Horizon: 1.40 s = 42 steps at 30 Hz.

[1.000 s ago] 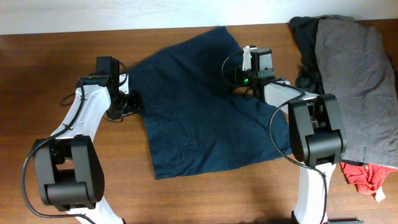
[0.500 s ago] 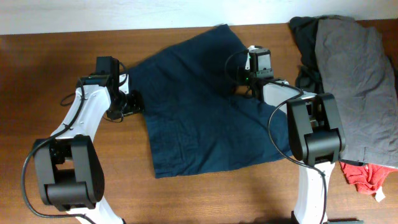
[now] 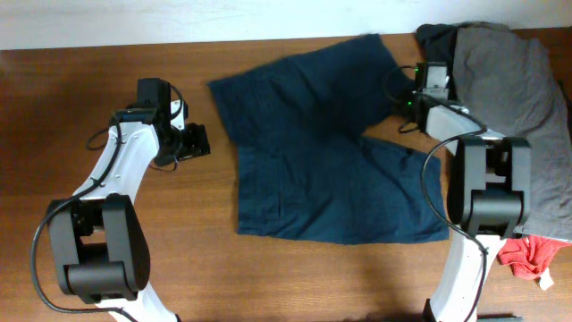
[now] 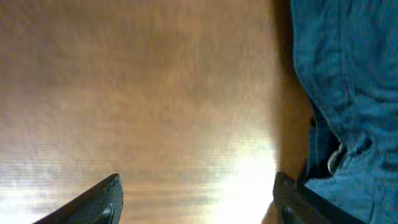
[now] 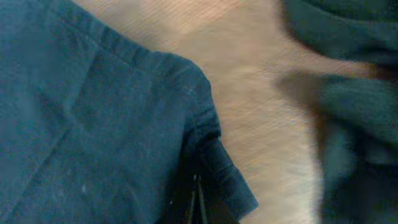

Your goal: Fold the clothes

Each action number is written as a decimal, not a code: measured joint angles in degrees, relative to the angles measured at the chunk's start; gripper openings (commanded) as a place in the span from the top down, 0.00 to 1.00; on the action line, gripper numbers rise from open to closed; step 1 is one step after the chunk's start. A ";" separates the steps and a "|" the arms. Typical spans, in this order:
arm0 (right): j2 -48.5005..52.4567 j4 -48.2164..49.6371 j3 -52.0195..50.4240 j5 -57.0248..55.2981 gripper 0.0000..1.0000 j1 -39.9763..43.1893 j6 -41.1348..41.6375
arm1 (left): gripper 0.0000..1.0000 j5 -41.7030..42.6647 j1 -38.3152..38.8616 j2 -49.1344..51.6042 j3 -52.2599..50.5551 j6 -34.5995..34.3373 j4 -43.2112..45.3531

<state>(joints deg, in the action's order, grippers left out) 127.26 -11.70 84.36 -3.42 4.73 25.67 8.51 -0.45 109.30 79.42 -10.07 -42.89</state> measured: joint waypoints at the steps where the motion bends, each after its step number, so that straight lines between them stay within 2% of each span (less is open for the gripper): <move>1: -0.04 -2.16 0.92 -0.02 0.95 0.20 -0.07 | 0.22 -0.20 0.00 0.00 -0.02 -0.02 0.96; 3: -0.04 -5.60 2.29 0.13 0.90 0.24 -0.72 | 0.22 -0.57 0.00 0.00 0.00 0.00 3.37; 4: -0.07 -8.02 3.30 0.94 0.79 0.22 -2.08 | 0.22 -0.66 0.00 0.00 -0.02 0.00 4.63; 5: -0.11 -8.90 3.61 1.38 0.74 0.22 -2.38 | 0.22 -0.79 0.00 0.00 -0.02 0.00 5.60; 7: -0.42 -14.58 5.66 3.58 0.53 0.22 -4.24 | 0.23 -0.87 0.00 0.00 0.00 0.00 6.82; 9: -0.72 -20.46 7.34 5.62 0.41 0.22 -5.92 | 0.23 -0.85 0.00 0.00 0.00 0.02 7.26; 10: -0.94 -24.04 8.55 6.54 0.37 0.22 -6.67 | 0.24 -0.74 0.00 0.00 0.04 0.24 7.02; 14: -3.52 -38.32 15.65 9.14 0.29 0.22 -9.29 | 0.24 1.11 0.00 0.00 2.21 1.73 2.64; 20: -15.45 -52.83 25.29 10.86 0.26 -0.11 -12.63 | 0.24 3.28 0.00 -1.05 9.77 2.56 -7.28; 24: -24.44 -61.61 27.08 11.47 0.26 -0.28 -13.73 | 0.23 6.05 0.00 -5.31 11.52 2.12 -12.33; 29: -28.57 -70.18 27.19 13.25 0.27 -0.28 -14.10 | 0.23 9.31 1.49 -8.94 12.37 1.66 -15.67; 32: -28.46 -72.81 26.88 13.94 0.27 -0.28 -14.14 | 0.25 9.09 4.11 -8.90 11.23 1.64 -13.09; 35: -28.39 -72.74 26.21 14.12 0.27 -0.28 -14.16 | 0.33 8.83 7.63 -8.11 8.87 1.33 -6.19; 42: -28.06 -68.78 26.01 14.16 0.27 -0.28 -14.29 | 0.34 8.63 13.99 0.33 6.45 -0.24 8.07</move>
<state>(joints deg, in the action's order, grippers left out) 99.20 -80.49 110.37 10.74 4.45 11.38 17.15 13.54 109.62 85.86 -10.31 -34.83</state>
